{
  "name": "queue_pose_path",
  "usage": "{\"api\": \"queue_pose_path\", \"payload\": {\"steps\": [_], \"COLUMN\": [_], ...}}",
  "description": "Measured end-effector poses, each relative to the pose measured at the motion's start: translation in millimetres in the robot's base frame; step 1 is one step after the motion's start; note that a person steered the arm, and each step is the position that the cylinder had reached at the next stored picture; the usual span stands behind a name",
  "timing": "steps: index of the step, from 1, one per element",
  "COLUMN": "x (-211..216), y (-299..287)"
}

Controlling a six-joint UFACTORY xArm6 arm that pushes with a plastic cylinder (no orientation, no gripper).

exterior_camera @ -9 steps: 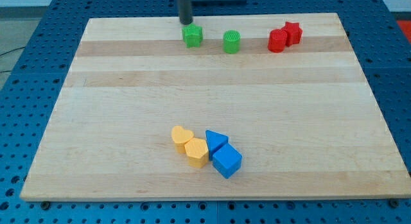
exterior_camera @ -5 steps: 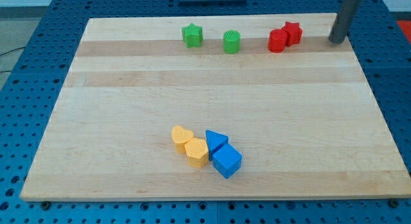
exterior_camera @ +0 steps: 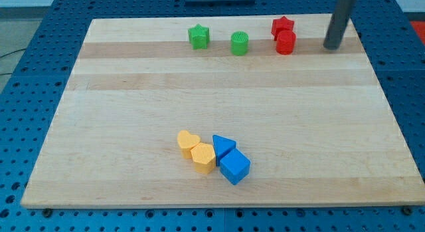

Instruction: Move red star parallel to green circle

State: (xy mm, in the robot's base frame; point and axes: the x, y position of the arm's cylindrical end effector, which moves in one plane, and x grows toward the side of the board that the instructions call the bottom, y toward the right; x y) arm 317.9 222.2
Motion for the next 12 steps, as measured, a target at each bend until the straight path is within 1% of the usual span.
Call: {"api": "queue_pose_path", "payload": {"steps": [1,2,3,4,5,6,7,8,9,10,11,12], "x": [-11,-18,-31,-39,-24,-27,-46,-76,-77,-96,-68,-60], "y": [-46,-49,-38,-82,-144,-159,-159,-166,-160,-136,-78,-58]}}
